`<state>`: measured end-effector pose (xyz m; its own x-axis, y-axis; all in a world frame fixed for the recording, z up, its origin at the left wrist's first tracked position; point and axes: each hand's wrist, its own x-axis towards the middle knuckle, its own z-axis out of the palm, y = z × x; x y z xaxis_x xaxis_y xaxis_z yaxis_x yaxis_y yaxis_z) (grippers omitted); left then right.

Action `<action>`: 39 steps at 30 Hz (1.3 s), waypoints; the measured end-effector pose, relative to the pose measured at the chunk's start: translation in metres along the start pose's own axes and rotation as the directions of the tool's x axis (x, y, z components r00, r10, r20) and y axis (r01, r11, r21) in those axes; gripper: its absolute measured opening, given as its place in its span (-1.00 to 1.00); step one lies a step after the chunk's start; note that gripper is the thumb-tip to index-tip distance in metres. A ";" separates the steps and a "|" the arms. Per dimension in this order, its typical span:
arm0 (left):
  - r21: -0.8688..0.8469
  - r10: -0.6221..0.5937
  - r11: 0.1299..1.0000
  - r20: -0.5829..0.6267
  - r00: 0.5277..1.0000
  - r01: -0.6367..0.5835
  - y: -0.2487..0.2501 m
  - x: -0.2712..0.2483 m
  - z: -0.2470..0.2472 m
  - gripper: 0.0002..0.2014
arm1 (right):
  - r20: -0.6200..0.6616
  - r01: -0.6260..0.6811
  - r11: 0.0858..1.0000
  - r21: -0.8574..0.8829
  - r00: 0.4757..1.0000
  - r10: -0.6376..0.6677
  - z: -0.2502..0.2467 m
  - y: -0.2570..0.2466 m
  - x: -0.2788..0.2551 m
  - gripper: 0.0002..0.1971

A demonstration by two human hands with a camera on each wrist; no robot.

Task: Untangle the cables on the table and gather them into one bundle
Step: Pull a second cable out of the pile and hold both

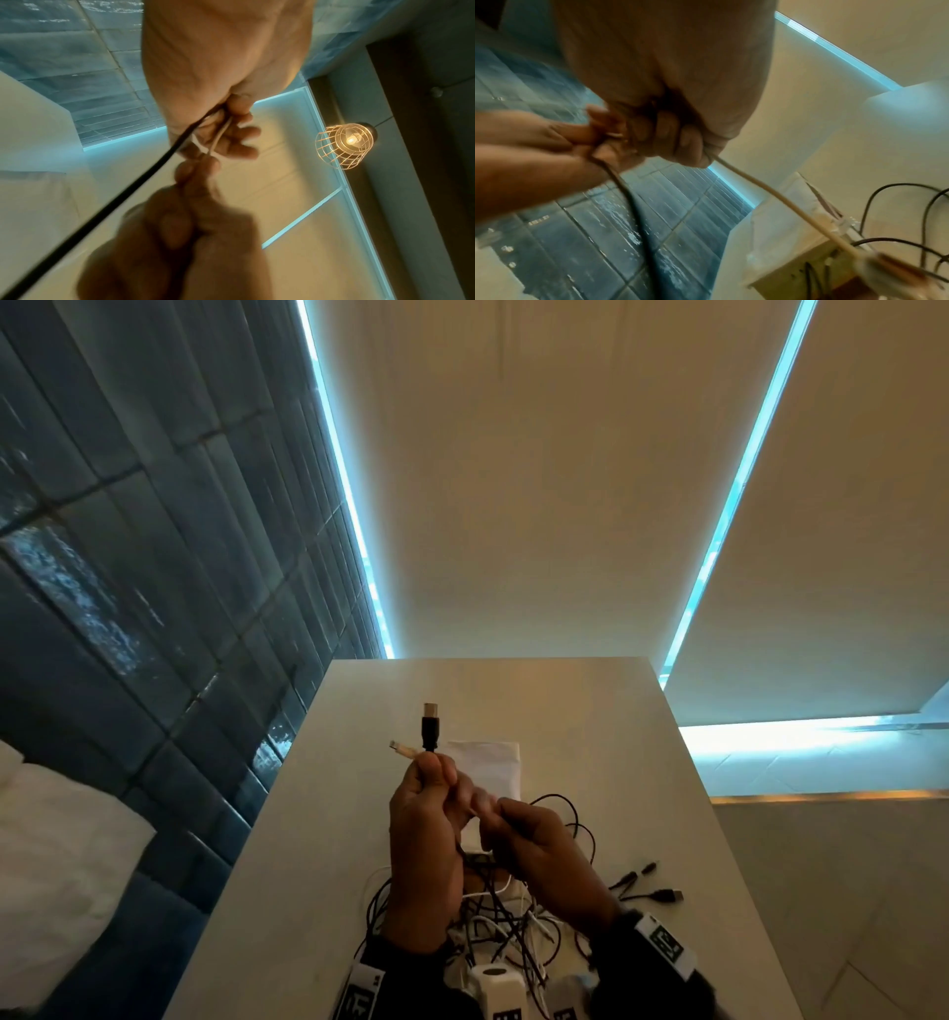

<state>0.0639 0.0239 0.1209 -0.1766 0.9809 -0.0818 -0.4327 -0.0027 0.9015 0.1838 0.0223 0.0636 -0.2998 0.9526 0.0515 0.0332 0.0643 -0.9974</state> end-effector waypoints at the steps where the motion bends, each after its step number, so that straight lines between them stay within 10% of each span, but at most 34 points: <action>1: -0.044 0.001 0.999 -0.002 1.000 -0.001 0.002 0.001 -0.001 -0.68 | -0.005 -0.005 1.000 -0.026 1.000 0.005 0.000 0.007 0.001 -0.73; 20: 0.033 -0.036 0.999 0.000 0.999 0.036 0.015 0.008 -0.017 -0.65 | -0.209 -0.159 0.968 -0.194 0.971 0.117 0.002 0.071 0.002 -0.69; 28: 0.229 -0.135 0.962 -0.067 0.989 0.147 0.006 0.005 -0.010 -0.64 | -0.243 0.182 0.981 -0.064 0.951 -0.193 0.004 -0.030 0.008 -0.75; 39: -0.289 -0.154 0.944 0.042 0.987 0.159 0.014 0.006 -0.012 -0.71 | 0.007 0.082 0.997 0.011 0.997 -0.082 0.013 -0.008 -0.009 -0.67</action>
<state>0.0458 0.0276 0.1278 -0.0703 0.9770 -0.2014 -0.6918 0.0977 0.7154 0.1739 0.0094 0.0709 -0.3086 0.9420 0.1323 -0.0019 0.1385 -0.9904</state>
